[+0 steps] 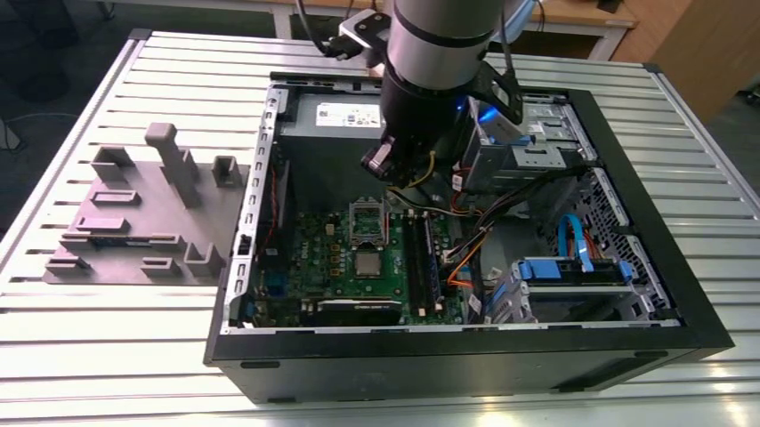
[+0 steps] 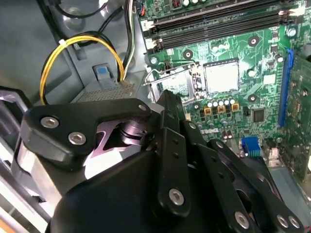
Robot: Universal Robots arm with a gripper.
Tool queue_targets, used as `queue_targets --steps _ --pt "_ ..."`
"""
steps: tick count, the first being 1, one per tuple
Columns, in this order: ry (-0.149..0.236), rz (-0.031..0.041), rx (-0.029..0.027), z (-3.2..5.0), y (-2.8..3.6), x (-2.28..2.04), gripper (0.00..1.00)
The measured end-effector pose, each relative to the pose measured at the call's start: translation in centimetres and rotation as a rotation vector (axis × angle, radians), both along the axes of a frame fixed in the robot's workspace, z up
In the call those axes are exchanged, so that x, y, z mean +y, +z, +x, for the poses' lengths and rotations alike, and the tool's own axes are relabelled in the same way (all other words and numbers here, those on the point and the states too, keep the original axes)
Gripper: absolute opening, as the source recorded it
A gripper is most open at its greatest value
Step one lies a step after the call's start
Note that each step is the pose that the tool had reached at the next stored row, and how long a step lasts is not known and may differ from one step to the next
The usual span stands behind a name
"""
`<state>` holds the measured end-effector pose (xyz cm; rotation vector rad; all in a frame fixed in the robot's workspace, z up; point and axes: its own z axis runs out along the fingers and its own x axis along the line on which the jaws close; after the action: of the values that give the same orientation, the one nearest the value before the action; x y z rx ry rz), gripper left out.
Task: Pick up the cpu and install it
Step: 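Close the cpu cover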
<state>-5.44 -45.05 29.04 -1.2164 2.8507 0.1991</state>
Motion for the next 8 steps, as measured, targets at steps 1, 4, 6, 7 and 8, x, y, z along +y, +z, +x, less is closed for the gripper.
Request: queue_targets --steps 1,4,6,7,8 --pt "0.000 0.0006 0.0000 0.10 -0.13 -0.01 0.11" --pt "0.000 0.0085 0.0001 0.50 -0.45 -0.01 0.11" --pt "0.000 0.0157 0.0001 0.72 -0.64 -0.01 0.11" --pt "0.000 0.0177 -0.0001 0.74 -0.80 0.00 0.11" --pt "0.000 0.0182 0.0000 0.73 -0.98 -0.01 0.11"
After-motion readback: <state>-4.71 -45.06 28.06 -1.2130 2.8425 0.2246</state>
